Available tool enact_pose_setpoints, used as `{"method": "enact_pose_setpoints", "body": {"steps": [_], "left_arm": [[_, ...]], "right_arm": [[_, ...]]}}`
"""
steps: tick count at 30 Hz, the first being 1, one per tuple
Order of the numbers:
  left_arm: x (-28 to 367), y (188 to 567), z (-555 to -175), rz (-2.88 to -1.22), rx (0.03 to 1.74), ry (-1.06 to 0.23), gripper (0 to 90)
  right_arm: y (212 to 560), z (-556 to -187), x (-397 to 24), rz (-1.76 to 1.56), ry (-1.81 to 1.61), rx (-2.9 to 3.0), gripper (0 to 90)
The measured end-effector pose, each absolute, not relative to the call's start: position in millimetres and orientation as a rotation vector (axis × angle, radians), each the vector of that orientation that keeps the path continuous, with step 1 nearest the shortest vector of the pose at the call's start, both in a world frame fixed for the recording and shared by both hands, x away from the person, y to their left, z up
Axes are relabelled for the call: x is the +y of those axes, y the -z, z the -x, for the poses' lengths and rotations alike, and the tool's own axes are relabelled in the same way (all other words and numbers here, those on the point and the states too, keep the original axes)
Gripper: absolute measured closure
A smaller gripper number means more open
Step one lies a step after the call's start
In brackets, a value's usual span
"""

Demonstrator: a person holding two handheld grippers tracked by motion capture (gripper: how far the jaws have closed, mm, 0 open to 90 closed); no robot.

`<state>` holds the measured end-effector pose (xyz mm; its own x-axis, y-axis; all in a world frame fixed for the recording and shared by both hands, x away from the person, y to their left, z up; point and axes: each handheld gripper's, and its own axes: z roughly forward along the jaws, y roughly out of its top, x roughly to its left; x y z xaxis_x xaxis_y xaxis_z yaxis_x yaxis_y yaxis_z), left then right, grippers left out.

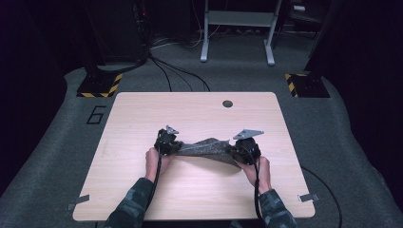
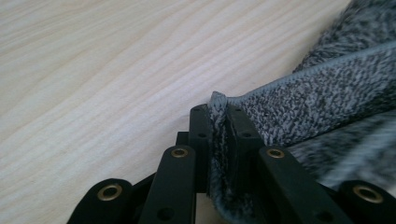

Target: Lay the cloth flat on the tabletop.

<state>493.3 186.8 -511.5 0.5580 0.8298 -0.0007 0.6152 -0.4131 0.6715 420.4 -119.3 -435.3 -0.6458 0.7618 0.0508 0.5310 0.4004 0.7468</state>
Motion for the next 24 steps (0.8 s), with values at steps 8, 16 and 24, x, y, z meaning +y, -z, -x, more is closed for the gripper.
{"method": "enact_pose_setpoints", "body": {"steps": [8, 16, 24], "left_arm": [[190, 511, -493, -2.170, 1.162, -0.454, 79.7], [198, 507, -491, -2.137, 1.203, -0.439, 51.4], [195, 493, -477, -2.115, 1.174, -0.451, 29.4]], "right_arm": [[457, -400, -130, -1.094, -1.083, 2.474, 72.4], [447, -387, -162, -1.121, -1.201, 2.439, 49.7], [450, -410, -153, -1.081, -1.098, 2.430, 40.3]]}}
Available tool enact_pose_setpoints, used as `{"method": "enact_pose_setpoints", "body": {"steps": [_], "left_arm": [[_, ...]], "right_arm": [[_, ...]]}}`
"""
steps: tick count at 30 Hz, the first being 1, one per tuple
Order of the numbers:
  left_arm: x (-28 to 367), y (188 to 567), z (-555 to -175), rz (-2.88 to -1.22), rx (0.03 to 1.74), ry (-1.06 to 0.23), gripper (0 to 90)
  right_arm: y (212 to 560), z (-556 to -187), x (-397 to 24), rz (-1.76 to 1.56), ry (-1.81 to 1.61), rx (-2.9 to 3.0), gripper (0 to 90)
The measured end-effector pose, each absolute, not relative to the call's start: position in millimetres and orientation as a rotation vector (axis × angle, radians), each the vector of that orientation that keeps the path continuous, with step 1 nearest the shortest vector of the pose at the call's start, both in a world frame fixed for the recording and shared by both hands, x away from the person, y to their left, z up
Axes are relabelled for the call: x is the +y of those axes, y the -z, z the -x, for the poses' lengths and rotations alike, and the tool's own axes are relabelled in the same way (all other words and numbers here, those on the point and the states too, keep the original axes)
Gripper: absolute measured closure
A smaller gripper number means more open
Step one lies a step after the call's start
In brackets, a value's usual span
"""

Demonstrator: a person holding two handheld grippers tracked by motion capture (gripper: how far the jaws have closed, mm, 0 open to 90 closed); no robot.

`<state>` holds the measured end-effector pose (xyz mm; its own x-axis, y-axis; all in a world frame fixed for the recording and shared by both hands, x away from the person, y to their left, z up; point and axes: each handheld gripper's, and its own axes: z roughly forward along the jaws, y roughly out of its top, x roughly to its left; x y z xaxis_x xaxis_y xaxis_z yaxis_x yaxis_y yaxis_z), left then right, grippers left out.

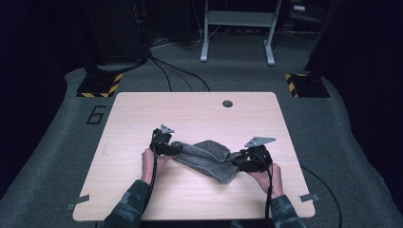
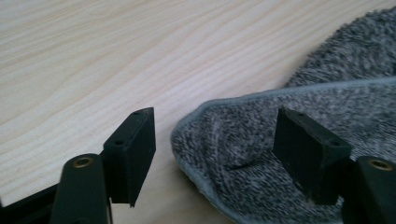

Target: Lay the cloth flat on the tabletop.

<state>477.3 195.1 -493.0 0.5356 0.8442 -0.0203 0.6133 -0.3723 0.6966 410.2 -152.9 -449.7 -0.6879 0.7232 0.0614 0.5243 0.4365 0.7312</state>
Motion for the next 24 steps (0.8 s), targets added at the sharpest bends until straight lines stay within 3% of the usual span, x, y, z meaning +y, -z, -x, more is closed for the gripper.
{"method": "enact_pose_setpoints", "body": {"steps": [2, 5, 8, 13, 20, 24], "left_arm": [[193, 494, -473, -2.128, 1.159, -0.435, 28.2], [188, 498, -468, -2.157, 1.145, -0.411, 27.8], [185, 505, -465, -2.194, 1.137, -0.397, 27.6], [185, 513, -468, -2.200, 1.158, -0.398, 27.0], [190, 514, -480, -2.201, 1.156, -0.448, 26.5], [195, 513, -495, -2.203, 1.180, -0.452, 25.3]], "right_arm": [[455, -421, -147, -1.072, -1.043, 2.450, 40.4], [465, -436, -141, -1.089, -0.969, 2.490, 47.9], [475, -449, -136, -1.101, -0.899, 2.517, 67.9], [481, -456, -137, -1.139, -0.867, 2.522, 81.7], [481, -452, -143, -1.202, -0.857, 2.524, 82.9], [477, -446, -149, -1.216, -0.891, 2.514, 73.9]]}}
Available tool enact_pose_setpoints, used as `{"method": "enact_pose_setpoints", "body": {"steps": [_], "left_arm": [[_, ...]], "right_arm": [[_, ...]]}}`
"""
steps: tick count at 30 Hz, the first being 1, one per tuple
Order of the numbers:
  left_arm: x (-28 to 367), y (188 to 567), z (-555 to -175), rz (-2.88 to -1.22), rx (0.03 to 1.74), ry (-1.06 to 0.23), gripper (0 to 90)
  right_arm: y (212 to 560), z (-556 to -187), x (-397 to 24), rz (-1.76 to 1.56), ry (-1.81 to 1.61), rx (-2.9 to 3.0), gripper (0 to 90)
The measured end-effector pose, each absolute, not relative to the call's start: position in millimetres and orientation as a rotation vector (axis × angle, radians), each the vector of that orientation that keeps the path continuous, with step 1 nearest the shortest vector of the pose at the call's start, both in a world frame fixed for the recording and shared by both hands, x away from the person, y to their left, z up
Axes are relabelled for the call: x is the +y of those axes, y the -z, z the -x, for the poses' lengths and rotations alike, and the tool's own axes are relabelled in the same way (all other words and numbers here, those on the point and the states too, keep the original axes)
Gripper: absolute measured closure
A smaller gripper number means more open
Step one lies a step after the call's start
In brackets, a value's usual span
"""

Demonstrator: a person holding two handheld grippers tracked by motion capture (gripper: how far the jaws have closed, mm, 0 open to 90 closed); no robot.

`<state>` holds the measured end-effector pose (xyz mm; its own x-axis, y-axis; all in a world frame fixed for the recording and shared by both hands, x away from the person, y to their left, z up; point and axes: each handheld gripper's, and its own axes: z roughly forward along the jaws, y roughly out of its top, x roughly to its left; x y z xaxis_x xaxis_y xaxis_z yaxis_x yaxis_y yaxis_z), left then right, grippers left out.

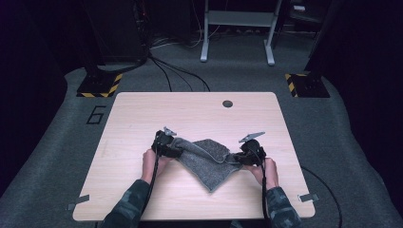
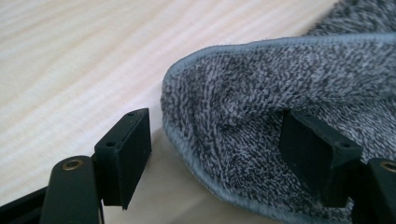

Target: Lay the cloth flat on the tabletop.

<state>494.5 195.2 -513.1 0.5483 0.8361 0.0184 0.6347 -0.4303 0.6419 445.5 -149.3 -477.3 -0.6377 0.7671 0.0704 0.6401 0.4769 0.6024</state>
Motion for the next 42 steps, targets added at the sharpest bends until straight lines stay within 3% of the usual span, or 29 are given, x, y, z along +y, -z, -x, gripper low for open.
{"method": "enact_pose_setpoints", "body": {"steps": [9, 19, 22, 23, 24, 30, 42], "left_arm": [[200, 491, -480, -2.107, 1.176, -0.445, 19.0], [174, 503, -447, -2.153, 1.143, -0.355, 17.4], [168, 508, -444, -2.185, 1.136, -0.363, 17.0], [168, 510, -444, -2.188, 1.137, -0.362, 17.2], [168, 512, -444, -2.194, 1.141, -0.365, 17.2], [168, 514, -447, -2.231, 1.125, -0.400, 18.8], [182, 514, -453, -2.286, 1.022, -0.360, 19.7]], "right_arm": [[459, -433, -136, -1.091, -0.986, 2.510, 44.2], [456, -424, -116, -0.932, -0.999, 2.536, 40.3], [460, -427, -111, -0.925, -0.962, 2.567, 46.2], [463, -430, -107, -0.914, -0.939, 2.583, 57.1], [463, -430, -107, -0.914, -0.939, 2.583, 57.1], [468, -435, -101, -0.927, -0.912, 2.583, 83.3], [453, -440, -127, -1.032, -1.025, 2.487, 86.6]]}}
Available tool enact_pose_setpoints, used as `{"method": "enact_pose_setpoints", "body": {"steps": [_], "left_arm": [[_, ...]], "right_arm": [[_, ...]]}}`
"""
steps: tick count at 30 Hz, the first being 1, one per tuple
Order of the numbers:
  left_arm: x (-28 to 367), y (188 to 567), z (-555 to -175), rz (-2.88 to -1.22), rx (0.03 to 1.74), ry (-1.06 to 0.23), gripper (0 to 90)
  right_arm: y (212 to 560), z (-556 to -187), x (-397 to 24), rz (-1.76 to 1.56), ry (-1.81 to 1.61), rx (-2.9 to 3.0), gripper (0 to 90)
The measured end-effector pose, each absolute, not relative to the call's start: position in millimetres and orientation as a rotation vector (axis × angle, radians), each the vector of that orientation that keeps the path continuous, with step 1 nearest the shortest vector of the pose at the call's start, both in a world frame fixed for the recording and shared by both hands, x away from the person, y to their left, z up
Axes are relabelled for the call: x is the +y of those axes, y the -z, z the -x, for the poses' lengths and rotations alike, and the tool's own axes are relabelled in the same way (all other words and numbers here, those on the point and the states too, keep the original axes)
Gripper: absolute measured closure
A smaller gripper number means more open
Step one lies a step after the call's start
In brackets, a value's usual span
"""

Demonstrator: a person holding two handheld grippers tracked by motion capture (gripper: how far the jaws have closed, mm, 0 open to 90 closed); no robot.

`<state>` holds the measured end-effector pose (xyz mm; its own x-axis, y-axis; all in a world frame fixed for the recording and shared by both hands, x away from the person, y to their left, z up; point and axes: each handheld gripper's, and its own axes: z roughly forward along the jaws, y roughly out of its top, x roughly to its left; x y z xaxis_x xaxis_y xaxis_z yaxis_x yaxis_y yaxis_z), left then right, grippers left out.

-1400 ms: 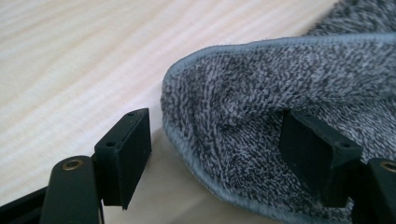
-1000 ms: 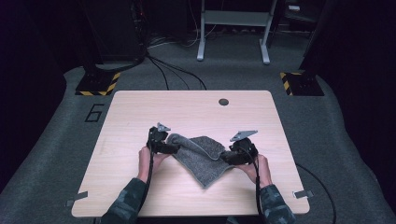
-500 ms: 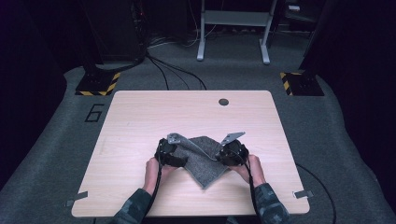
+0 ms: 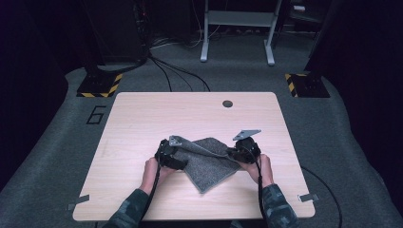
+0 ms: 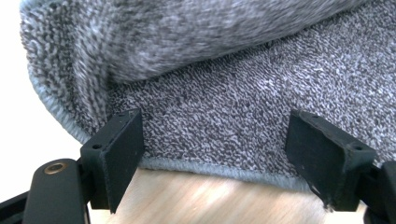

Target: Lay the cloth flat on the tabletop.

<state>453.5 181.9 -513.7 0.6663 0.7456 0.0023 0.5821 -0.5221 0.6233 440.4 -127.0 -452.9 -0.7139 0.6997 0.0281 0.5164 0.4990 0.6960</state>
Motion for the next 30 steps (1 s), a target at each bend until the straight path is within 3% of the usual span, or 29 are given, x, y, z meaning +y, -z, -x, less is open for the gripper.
{"method": "enact_pose_setpoints", "body": {"steps": [8, 15, 18, 23, 25, 27, 30], "left_arm": [[207, 512, -453, -2.234, 0.996, -0.281, 21.7], [227, 493, -448, -2.109, 1.023, -0.332, 22.6], [234, 488, -459, -2.061, 1.055, -0.353, 22.6], [231, 490, -484, -2.055, 1.090, -0.281, 24.1], [227, 495, -493, -2.074, 1.096, -0.259, 27.5], [224, 499, -497, -2.088, 1.098, -0.244, 44.0], [221, 501, -498, -2.117, 1.081, -0.257, 59.3]], "right_arm": [[445, -427, -137, -1.091, -1.090, 2.449, 86.3], [444, -431, -138, -1.104, -1.102, 2.432, 86.2], [444, -433, -137, -1.083, -1.100, 2.428, 85.9], [445, -438, -137, -1.099, -1.095, 2.422, 84.4], [445, -440, -137, -1.107, -1.093, 2.420, 83.6], [447, -443, -138, -1.105, -1.094, 2.427, 81.9], [448, -445, -138, -1.114, -1.099, 2.426, 80.3]]}}
